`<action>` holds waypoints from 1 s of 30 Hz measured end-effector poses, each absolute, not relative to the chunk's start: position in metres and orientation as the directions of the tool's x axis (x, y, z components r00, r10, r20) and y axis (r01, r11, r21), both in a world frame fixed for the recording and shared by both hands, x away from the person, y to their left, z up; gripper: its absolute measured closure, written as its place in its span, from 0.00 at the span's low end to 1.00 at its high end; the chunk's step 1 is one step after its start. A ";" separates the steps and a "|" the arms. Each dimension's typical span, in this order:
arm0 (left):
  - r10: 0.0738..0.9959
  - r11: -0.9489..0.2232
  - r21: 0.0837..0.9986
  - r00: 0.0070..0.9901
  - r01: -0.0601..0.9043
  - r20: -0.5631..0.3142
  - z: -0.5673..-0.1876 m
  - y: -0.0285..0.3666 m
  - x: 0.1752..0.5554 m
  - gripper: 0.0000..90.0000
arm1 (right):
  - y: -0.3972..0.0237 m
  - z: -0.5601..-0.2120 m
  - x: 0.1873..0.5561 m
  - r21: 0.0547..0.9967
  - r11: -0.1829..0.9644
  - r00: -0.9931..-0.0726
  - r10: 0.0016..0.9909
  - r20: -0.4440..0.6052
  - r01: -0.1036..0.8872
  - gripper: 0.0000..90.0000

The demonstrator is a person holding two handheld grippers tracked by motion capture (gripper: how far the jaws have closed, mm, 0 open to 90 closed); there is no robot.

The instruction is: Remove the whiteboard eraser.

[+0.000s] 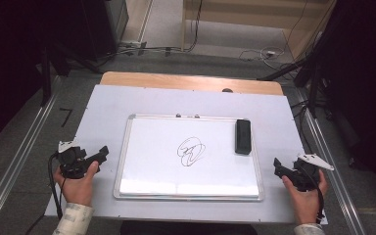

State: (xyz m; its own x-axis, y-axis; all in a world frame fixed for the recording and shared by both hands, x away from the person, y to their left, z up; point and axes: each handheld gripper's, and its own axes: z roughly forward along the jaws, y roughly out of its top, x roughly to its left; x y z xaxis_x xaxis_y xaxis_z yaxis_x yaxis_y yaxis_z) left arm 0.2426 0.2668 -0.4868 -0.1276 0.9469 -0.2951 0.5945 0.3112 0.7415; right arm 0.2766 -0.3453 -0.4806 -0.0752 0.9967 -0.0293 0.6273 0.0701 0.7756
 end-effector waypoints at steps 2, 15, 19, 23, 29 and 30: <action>0.947 0.311 0.742 -0.128 0.594 -0.295 -0.487 0.267 0.243 0.21 | -0.343 -0.480 0.276 0.777 0.079 -0.082 0.996 -0.035 0.625 0.18; 0.946 0.315 0.741 -0.128 0.593 -0.299 -0.488 0.267 0.243 0.21 | -0.329 -0.475 0.287 0.780 0.094 -0.107 0.994 -0.035 0.619 0.18; 0.947 0.312 0.742 -0.126 0.594 -0.297 -0.487 0.266 0.243 0.21 | -0.324 -0.473 0.292 0.783 0.104 -0.117 0.992 -0.040 0.614 0.18; 0.946 0.313 0.741 -0.126 0.594 -0.299 -0.487 0.267 0.243 0.21 | -0.316 -0.471 0.297 0.787 0.109 -0.131 0.991 -0.036 0.607 0.18; 0.945 0.316 0.741 -0.126 0.592 -0.303 -0.487 0.268 0.242 0.21 | -0.304 -0.469 0.305 0.788 0.113 -0.153 0.988 -0.025 0.605 0.18; 0.944 0.318 0.742 -0.127 0.590 -0.304 -0.487 0.268 0.242 0.21 | -0.302 -0.469 0.307 0.786 0.111 -0.154 0.988 -0.020 0.608 0.18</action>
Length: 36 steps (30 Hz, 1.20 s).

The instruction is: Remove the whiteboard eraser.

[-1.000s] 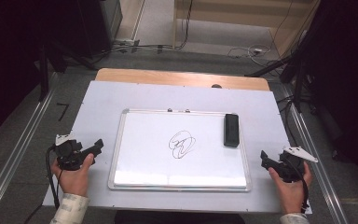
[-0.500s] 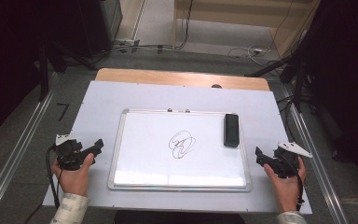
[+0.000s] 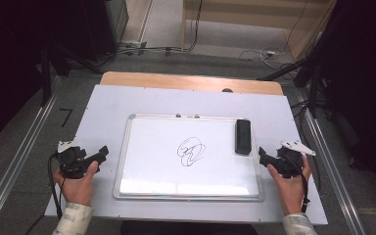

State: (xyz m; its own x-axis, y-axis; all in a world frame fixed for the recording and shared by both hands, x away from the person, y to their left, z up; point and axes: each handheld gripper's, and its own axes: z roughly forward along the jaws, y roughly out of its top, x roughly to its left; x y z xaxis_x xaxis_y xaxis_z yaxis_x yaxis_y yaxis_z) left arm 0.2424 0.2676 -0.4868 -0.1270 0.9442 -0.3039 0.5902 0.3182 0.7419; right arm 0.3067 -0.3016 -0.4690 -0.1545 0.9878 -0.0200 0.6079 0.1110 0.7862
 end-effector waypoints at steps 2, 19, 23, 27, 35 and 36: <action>0.945 0.316 0.742 -0.125 0.591 -0.302 -0.487 0.268 0.242 0.21 | -0.297 -0.469 0.310 0.785 0.111 -0.160 0.987 -0.016 0.609 0.18; 0.943 0.322 0.738 -0.128 0.593 -0.308 -0.488 0.270 0.243 0.21 | -0.252 -0.468 0.351 0.775 0.156 -0.214 0.976 -0.027 0.612 0.19; 0.942 0.324 0.737 -0.128 0.593 -0.311 -0.488 0.270 0.243 0.21 | -0.248 -0.466 0.360 0.773 0.154 -0.211 0.977 -0.026 0.615 0.19; 0.943 0.319 0.736 -0.125 0.597 -0.308 -0.488 0.269 0.243 0.21 | -0.243 -0.467 0.370 0.763 0.166 -0.212 0.976 -0.039 0.625 0.20; 0.941 0.327 0.733 -0.130 0.596 -0.314 -0.488 0.270 0.244 0.21 | -0.238 -0.469 0.389 0.762 0.161 -0.219 0.975 -0.026 0.627 0.22; 0.941 0.327 0.735 -0.129 0.595 -0.314 -0.488 0.270 0.243 0.21 | -0.237 -0.469 0.390 0.765 0.157 -0.217 0.976 -0.022 0.625 0.22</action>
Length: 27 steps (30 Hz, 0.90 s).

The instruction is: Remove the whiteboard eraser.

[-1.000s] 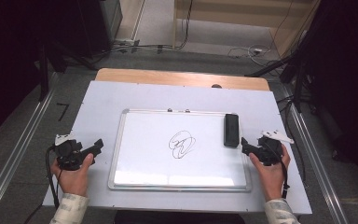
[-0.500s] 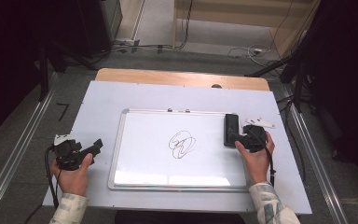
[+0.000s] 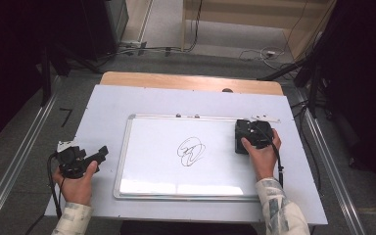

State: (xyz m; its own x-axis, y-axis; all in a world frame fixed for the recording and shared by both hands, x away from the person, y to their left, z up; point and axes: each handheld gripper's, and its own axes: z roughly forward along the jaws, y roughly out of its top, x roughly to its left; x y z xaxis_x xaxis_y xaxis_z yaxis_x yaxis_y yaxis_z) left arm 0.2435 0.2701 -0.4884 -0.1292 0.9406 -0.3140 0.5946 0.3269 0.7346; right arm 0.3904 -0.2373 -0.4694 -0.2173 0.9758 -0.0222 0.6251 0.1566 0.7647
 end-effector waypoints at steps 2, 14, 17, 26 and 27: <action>0.941 0.327 0.735 -0.130 0.594 -0.314 -0.488 0.270 0.243 0.21 | -0.237 -0.471 0.395 0.759 0.154 -0.220 0.975 -0.015 0.633 0.22; 0.940 0.328 0.733 -0.130 0.596 -0.316 -0.489 0.272 0.244 0.21 | -0.231 -0.481 0.412 0.738 0.160 -0.212 0.977 -0.025 0.655 0.29; 0.938 0.334 0.732 -0.131 0.593 -0.322 -0.489 0.272 0.244 0.21 | -0.232 -0.484 0.415 0.737 0.154 -0.210 0.978 -0.017 0.658 0.31; 0.938 0.333 0.732 -0.131 0.594 -0.321 -0.489 0.272 0.244 0.21 | -0.229 -0.486 0.421 0.728 0.156 -0.207 0.978 -0.020 0.667 0.34; 0.938 0.333 0.732 -0.131 0.595 -0.321 -0.489 0.272 0.244 0.21 | -0.228 -0.485 0.422 0.725 0.162 -0.206 0.978 -0.027 0.670 0.34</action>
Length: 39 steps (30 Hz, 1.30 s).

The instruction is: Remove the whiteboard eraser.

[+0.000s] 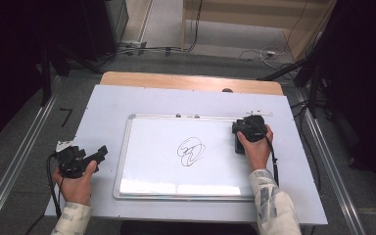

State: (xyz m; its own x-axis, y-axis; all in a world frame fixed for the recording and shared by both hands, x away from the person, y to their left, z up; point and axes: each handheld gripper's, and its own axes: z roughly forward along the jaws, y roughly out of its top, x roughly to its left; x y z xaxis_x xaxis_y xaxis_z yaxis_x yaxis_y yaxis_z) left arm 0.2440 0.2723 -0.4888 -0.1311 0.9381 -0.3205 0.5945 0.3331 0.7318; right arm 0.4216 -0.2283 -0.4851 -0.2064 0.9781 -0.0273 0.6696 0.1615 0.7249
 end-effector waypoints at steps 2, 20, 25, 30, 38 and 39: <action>0.938 0.334 0.732 -0.131 0.594 -0.321 -0.489 0.273 0.244 0.21 | -0.227 -0.484 0.423 0.718 0.172 -0.207 0.978 -0.039 0.674 0.35; 0.936 0.339 0.733 -0.130 0.590 -0.328 -0.488 0.273 0.243 0.21 | -0.227 -0.486 0.422 0.703 0.100 -0.166 0.986 0.026 0.704 0.37; 0.936 0.338 0.732 -0.131 0.591 -0.327 -0.488 0.273 0.243 0.21 | -0.228 -0.486 0.421 0.703 0.100 -0.188 0.981 0.049 0.704 0.39; 0.936 0.339 0.732 -0.131 0.591 -0.328 -0.488 0.273 0.243 0.21 | -0.229 -0.486 0.421 0.704 0.108 -0.204 0.978 0.054 0.702 0.40; 0.936 0.337 0.731 -0.131 0.593 -0.326 -0.489 0.274 0.243 0.21 | -0.227 -0.485 0.419 0.713 0.130 -0.205 0.979 0.020 0.689 0.41; 0.936 0.338 0.731 -0.132 0.593 -0.326 -0.489 0.274 0.243 0.21 | -0.227 -0.485 0.419 0.712 0.128 -0.204 0.979 0.022 0.690 0.41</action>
State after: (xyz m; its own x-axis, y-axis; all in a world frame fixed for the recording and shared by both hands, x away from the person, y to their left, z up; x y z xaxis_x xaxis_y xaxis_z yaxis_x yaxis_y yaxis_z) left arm 0.2430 0.2738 -0.4886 -0.1319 0.9360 -0.3262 0.5926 0.3383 0.7310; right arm 0.4186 -0.2266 -0.4854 -0.2040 0.9787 0.0215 0.6904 0.1283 0.7119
